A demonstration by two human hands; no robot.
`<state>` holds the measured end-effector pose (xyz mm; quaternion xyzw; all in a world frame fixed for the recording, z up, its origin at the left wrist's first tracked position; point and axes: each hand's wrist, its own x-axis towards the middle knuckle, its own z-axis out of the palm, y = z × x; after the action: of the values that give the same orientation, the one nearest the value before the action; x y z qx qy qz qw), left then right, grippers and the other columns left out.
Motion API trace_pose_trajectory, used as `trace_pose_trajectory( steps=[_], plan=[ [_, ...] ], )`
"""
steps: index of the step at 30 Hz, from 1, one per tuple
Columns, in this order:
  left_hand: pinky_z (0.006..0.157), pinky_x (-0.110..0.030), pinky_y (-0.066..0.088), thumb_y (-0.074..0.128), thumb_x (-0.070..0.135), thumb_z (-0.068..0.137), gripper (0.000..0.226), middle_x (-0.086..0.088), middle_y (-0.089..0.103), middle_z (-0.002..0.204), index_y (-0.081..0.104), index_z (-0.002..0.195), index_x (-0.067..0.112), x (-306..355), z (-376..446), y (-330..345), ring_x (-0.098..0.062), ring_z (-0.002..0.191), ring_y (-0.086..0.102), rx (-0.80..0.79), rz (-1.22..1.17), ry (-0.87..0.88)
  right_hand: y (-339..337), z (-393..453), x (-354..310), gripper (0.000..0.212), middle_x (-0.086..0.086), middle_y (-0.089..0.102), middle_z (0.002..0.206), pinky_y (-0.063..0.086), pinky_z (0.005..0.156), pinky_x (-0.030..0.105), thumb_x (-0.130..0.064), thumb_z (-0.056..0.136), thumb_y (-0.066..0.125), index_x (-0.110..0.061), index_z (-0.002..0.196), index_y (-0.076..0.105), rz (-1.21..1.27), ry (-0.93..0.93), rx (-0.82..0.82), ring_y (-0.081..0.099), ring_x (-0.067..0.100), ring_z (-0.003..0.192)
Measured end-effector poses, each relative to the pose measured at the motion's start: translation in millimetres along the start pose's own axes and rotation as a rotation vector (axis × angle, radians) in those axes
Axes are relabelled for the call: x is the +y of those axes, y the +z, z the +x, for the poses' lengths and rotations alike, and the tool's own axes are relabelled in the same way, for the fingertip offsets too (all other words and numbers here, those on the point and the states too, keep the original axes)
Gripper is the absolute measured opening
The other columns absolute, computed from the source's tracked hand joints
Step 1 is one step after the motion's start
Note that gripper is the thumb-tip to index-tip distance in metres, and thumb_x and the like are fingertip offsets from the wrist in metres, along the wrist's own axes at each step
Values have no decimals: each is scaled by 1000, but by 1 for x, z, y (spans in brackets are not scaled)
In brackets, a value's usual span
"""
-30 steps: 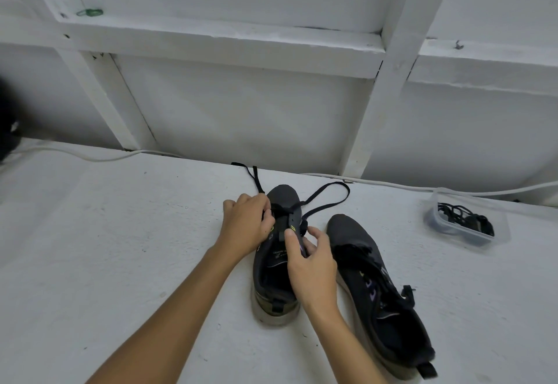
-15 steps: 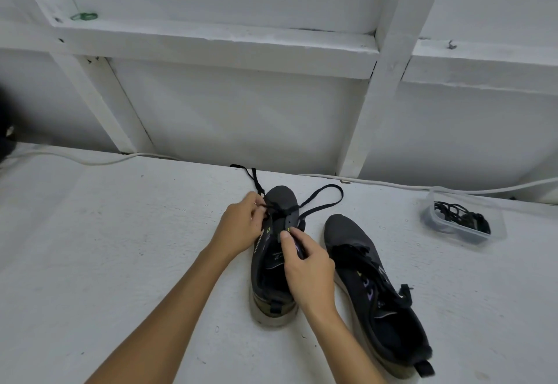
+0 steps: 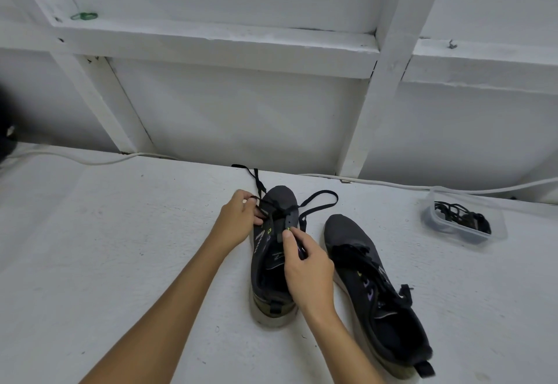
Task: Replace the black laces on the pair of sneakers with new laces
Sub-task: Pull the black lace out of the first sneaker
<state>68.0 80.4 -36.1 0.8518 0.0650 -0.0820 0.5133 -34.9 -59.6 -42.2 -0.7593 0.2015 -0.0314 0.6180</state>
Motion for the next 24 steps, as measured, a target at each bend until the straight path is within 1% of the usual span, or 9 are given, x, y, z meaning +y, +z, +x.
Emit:
trace_pose_trajectory(
  steps=[2,4,7,10,14,16,19,22,24],
  plan=[
    [74,-20,46,58,36,97,12,9,72,92,62,101,25,-5,-4,-1,-3,82,67,-122,24,6,0,0,0,33,-24,71,101,45,82,6,-47,96,61,-32,124,70,2,0,-1,60,-14,99],
    [71,-14,44,68,31,92,4,11,73,87,70,91,28,-9,-4,-2,-1,78,65,-143,54,59,0,0,0,33,-25,70,99,44,79,5,-47,96,61,-32,124,70,4,3,1,59,-16,97],
    [69,-18,47,64,23,95,11,7,70,79,68,85,21,-9,0,-7,-5,73,62,127,46,109,0,-1,0,30,-28,68,94,42,72,0,-43,97,61,-29,122,71,18,8,0,57,-23,93],
    [72,-22,50,59,19,97,10,10,70,89,69,94,22,-7,4,-11,-10,83,67,331,-155,54,0,-1,1,28,-30,67,92,42,71,-2,-40,98,61,-28,120,72,20,4,9,56,-24,93],
    [75,-24,49,69,39,90,12,10,72,93,71,99,31,-16,-3,-7,-7,82,64,-39,-81,2,2,-2,2,27,-26,70,95,45,74,2,-40,97,62,-28,119,73,11,-6,31,60,-18,94],
    [76,-24,49,73,37,87,9,11,72,91,74,94,30,-22,-5,-3,-8,77,60,-67,-11,46,3,-2,1,27,-27,70,94,44,72,0,-40,97,62,-28,119,73,6,-8,33,59,-19,94],
    [69,-22,45,65,33,93,11,7,70,89,67,86,25,-20,-3,-1,-11,79,61,85,21,88,3,-2,1,27,-27,69,92,44,71,0,-38,97,62,-26,119,73,8,-3,37,58,-20,92],
    [69,-27,46,53,31,101,12,5,68,97,58,91,25,-8,-1,-7,-14,86,64,388,-255,-22,3,-1,2,27,-27,69,89,47,73,5,-39,97,62,-27,118,73,12,20,47,60,-18,90],
    [75,-32,48,51,34,102,13,4,68,103,58,98,24,-8,1,-12,-11,85,63,353,-338,-105,3,-1,2,27,-27,69,89,46,72,3,-39,97,62,-27,118,73,16,24,51,61,-16,90]
  ],
)
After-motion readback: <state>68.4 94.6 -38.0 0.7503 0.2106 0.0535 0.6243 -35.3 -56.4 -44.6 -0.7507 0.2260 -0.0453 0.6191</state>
